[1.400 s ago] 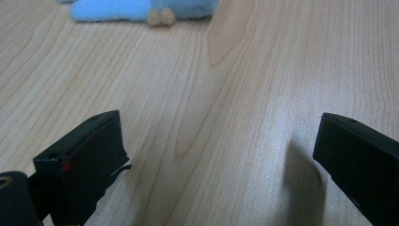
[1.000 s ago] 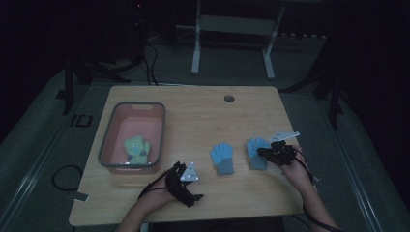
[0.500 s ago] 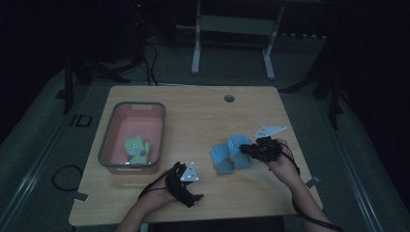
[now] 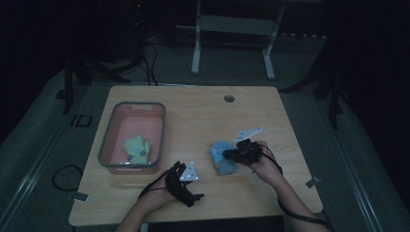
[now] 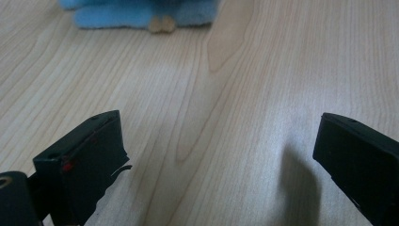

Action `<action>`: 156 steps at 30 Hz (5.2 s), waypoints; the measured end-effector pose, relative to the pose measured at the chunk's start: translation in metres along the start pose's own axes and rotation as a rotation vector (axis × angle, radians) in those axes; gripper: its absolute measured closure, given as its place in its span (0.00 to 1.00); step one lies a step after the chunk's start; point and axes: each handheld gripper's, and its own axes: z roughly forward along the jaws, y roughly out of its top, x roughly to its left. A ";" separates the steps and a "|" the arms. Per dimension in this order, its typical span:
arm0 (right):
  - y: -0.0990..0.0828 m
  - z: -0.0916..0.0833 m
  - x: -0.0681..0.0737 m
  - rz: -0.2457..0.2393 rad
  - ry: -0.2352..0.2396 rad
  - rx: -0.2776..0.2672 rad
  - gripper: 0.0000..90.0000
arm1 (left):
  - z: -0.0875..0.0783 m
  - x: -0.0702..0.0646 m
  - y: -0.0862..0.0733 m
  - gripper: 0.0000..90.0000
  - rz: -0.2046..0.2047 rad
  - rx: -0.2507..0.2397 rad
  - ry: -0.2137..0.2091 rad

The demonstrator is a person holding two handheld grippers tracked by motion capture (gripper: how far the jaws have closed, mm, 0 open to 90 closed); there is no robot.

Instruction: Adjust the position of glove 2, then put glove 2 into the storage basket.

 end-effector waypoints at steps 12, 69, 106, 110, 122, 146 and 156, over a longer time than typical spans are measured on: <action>-0.008 0.021 -0.006 0.021 -0.023 0.052 0.93 | 0.000 0.000 0.001 0.03 0.003 -0.005 -0.006; -0.012 -0.025 -0.025 0.084 -0.069 -0.138 0.44 | 0.005 -0.015 0.073 0.16 0.103 -0.120 0.067; -0.018 0.040 -0.044 0.154 -0.026 0.010 0.57 | 0.066 0.000 0.084 0.73 0.267 0.053 0.098; -0.015 0.040 -0.043 0.169 0.021 0.033 0.71 | 0.065 0.002 0.086 0.80 0.253 0.062 0.083; -0.014 0.041 -0.044 0.250 0.083 0.025 0.84 | 0.056 0.006 0.087 0.85 0.214 0.050 0.061; 0.037 0.013 -0.028 0.194 0.119 -0.094 0.85 | -0.008 0.021 0.108 0.85 0.268 0.074 0.078; 0.063 0.008 -0.019 0.175 0.130 -0.123 0.85 | -0.032 0.029 0.110 0.85 0.274 0.075 0.094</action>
